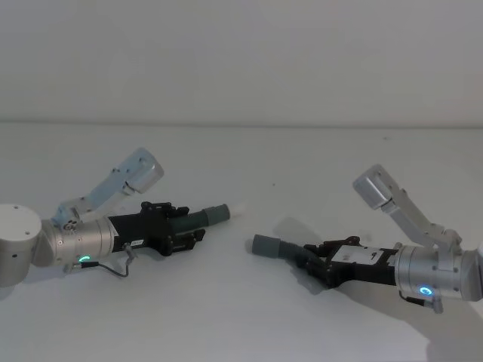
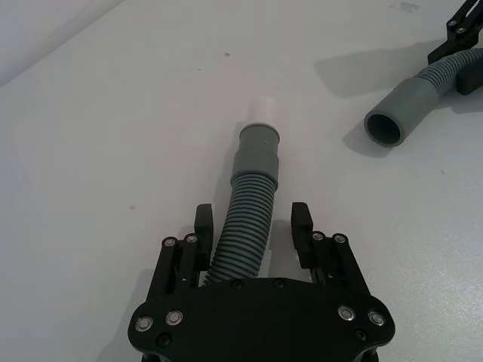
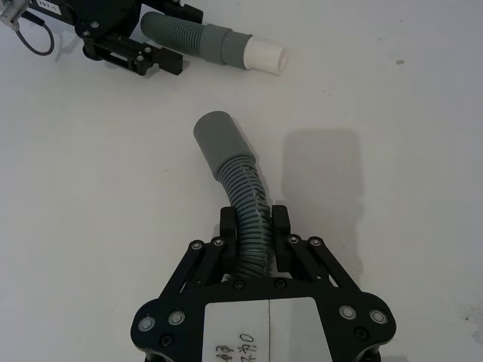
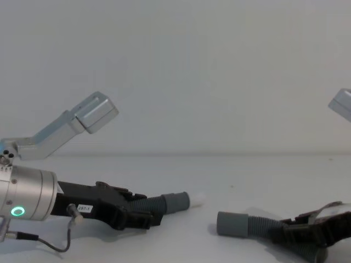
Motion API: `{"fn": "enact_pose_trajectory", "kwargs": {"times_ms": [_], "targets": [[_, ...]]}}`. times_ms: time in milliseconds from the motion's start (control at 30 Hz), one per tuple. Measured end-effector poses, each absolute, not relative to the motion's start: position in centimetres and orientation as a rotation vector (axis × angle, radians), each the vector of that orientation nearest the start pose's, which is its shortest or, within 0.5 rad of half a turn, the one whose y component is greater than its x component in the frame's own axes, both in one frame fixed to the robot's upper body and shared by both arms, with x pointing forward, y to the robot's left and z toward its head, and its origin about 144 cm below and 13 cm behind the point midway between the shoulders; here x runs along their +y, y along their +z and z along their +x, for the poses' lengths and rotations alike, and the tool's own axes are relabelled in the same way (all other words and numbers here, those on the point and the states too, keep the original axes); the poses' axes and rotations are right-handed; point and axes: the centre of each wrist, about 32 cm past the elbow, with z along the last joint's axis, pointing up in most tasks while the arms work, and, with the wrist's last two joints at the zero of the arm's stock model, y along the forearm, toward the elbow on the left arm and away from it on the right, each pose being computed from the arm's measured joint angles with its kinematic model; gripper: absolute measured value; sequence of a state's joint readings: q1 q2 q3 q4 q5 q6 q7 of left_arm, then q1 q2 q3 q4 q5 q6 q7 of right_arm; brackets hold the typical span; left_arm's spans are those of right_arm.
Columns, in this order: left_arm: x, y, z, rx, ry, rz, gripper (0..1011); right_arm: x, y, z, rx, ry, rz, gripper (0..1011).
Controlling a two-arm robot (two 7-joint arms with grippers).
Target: Use both hands to pick up one end of the pipe from the table, align the ends, and insert them.
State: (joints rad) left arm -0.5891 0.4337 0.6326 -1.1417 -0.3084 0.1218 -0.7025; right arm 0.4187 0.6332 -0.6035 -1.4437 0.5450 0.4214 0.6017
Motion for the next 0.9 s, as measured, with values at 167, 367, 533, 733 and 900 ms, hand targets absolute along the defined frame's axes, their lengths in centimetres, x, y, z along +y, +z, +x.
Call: {"fn": "enact_pose_trajectory", "kwargs": {"times_ms": [167,367,533,733,900], "targets": [[25.02,118.66,58.73,-0.02,0.545,0.417,583,-28.09,119.65,53.02,0.257,-0.602,-0.466,266],[25.02,118.66,58.73,-0.02,0.546,0.417,550,-28.09,119.65,53.02,0.257,-0.602,-0.466,266],[25.02,118.66,58.73,-0.02,0.545,0.417,513,-28.09,119.65,53.02,0.257,-0.602,-0.466,266],[25.02,118.66,58.73,-0.02,0.545,0.417,466,-28.09,119.65,53.02,0.257,-0.602,-0.466,265],[25.02,118.66,58.73,-0.02,0.546,0.417,429,-28.09,119.65,53.02,0.257,-0.602,-0.466,266]]}}
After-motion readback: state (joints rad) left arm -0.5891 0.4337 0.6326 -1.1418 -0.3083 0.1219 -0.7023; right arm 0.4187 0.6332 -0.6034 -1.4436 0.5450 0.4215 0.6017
